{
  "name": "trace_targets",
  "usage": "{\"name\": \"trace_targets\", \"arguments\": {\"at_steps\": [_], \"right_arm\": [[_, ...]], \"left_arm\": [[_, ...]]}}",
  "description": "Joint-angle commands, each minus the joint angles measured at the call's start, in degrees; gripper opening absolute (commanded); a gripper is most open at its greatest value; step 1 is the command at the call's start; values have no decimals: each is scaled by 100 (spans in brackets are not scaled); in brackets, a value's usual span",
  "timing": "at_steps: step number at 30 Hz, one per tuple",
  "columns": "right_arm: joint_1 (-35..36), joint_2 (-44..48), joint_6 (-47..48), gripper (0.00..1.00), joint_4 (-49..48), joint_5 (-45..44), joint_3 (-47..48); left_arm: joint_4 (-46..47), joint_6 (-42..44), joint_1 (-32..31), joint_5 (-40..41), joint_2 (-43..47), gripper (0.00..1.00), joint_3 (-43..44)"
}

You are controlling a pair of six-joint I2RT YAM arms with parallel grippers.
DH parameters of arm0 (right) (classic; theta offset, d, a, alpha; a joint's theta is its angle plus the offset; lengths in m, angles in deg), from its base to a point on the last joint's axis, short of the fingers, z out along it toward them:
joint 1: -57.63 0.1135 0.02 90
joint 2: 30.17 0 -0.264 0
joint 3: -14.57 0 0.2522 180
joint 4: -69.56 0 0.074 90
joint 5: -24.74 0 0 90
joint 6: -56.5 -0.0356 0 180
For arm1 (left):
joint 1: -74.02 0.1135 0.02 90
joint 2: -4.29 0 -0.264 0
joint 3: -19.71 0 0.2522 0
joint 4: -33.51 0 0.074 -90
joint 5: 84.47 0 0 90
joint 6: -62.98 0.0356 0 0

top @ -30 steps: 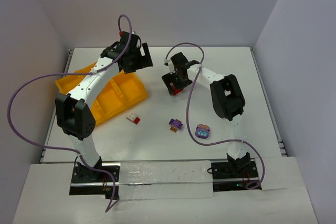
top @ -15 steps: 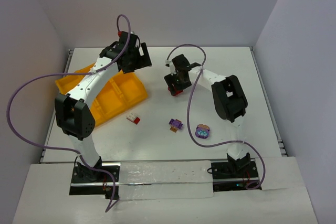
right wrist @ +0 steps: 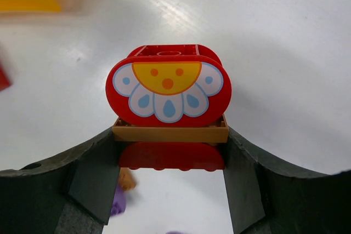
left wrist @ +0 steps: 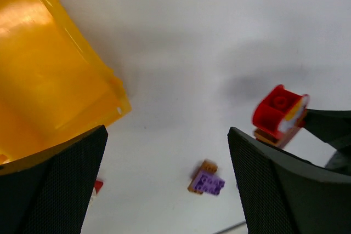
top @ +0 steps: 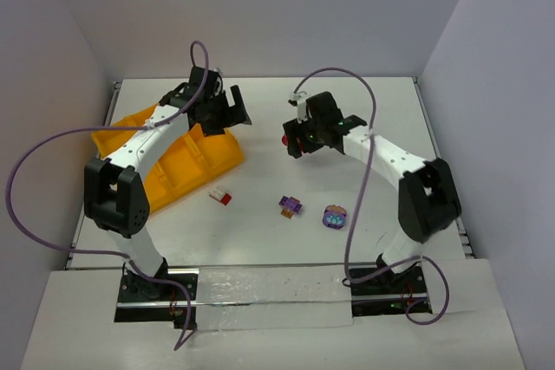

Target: Sort the legos into containers by color

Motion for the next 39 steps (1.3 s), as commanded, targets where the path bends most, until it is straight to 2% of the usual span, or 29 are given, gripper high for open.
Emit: {"name": "trace_targets", "arguments": {"at_steps": [1, 5, 9, 12, 14, 20, 32, 36, 39], "right_arm": [[155, 1081, -93, 54, -389, 316, -665], [329, 1434, -93, 54, -308, 281, -878], [432, 1550, -94, 54, -400, 84, -951], [467, 1550, -250, 56, -357, 110, -891], [511, 1540, -240, 56, -320, 120, -835], [652, 1507, -165, 56, -225, 229, -624], [783, 1444, -195, 56, -225, 225, -504], [788, 1436, -194, 56, -235, 135, -452], [783, 1404, -214, 56, -276, 111, -453]], "left_arm": [[1143, -58, 327, -1991, 545, 99, -659], [1855, -270, 319, -3167, 694, 99, -1099], [2301, -730, 310, -3624, 720, 99, -1407], [3802, -1388, 318, -4339, 892, 99, -2046], [4154, -1588, 300, -4444, 915, 99, -2196], [3572, -1273, 5, -4295, 519, 99, -1856], [3914, -1576, -363, -4298, -88, 96, -1753], [3941, -1607, -412, -4303, -117, 89, -1795], [4070, -1700, -426, -4443, -177, 73, -1862]]}}
